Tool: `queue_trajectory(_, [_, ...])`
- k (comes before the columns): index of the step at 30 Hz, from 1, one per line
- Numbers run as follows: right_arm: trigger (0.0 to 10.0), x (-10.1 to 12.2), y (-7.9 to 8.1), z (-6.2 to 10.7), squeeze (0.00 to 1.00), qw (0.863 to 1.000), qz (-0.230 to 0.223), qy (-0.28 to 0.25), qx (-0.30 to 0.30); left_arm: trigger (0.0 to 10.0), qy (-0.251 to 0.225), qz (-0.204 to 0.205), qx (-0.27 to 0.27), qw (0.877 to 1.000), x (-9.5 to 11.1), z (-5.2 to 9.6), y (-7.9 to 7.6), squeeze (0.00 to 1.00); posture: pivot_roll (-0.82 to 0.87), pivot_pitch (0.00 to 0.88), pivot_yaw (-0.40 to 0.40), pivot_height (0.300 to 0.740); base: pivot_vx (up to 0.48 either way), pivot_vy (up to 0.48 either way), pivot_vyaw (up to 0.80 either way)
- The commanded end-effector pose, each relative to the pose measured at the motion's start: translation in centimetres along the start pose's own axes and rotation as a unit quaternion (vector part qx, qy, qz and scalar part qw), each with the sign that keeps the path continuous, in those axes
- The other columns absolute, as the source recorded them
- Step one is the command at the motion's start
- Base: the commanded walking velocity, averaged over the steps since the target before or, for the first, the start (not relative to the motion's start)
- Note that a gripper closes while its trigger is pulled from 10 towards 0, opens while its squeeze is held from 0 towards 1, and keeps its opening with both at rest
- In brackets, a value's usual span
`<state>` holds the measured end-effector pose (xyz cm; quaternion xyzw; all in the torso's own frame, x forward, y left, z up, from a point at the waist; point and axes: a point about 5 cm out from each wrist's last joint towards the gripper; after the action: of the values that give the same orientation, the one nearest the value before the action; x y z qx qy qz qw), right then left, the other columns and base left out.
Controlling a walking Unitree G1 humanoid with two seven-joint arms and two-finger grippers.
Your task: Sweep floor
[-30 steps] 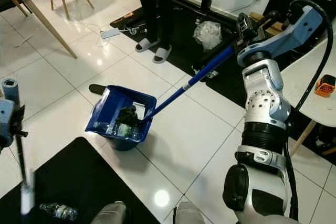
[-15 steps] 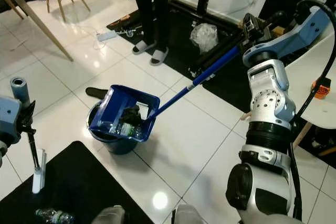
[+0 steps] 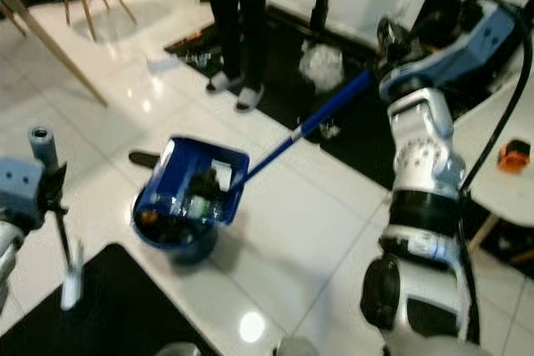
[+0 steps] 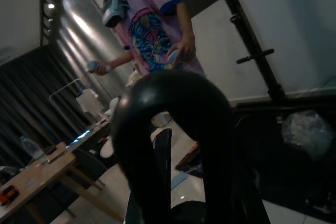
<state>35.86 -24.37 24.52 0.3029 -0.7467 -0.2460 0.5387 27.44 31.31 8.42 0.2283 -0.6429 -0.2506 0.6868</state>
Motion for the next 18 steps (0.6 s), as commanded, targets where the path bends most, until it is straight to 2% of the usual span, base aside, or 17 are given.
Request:
queue_trajectory(1, [10.0,0.07,1.37,-0.37,0.0,0.999,-0.014,-0.012,0.027,10.0,0.009,-0.008,0.009,1.0,-0.33,0.31,0.47,0.0,0.04,0.0,0.01,0.74,0.48,0.0,0.8])
queue_trajectory(7, [10.0,0.0,1.5,-0.33,0.0,0.999,-0.01,-0.007,0.033,10.0,0.021,-0.01,0.016,1.0,-0.49,0.23,0.51,0.0,0.04,0.0,0.01,0.74,0.48,0.0,0.8])
queue_trajectory(9, [10.0,-0.08,1.6,-0.34,0.0,0.999,-0.007,-0.004,0.035,10.0,0.045,-0.014,0.031,0.998,-0.86,0.12,0.63,0.0,0.04,0.0,0.011,0.74,0.356,0.0,0.8])
queue_trajectory(13, [10.0,-0.07,1.65,-0.44,0.0,0.999,-0.007,-0.01,0.035,10.0,0.063,-0.003,0.039,0.997,-1.23,0.15,0.52,0.0,0.04,0.0,0.008,0.74,0.0,0.0,0.21])
queue_trajectory(18, [10.0,-0.11,1.73,-0.61,0.0,0.999,-0.007,-0.007,0.037,10.0,0.06,0.002,0.041,0.997,-1.18,0.18,0.43,0.0,0.05,0.0,0.005,0.74,0.0,0.0,0.0])
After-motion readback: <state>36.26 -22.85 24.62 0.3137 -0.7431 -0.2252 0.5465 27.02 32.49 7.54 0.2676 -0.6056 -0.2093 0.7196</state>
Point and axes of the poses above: a point about 5 cm out from each wrist's last joint towards the gripper, its own z axis pointing back from the gripper into the wrist, its own x axis along the axis of the wrist's last joint, y = z × x, and after that the axes turned 14 degrees about -z, right-handed
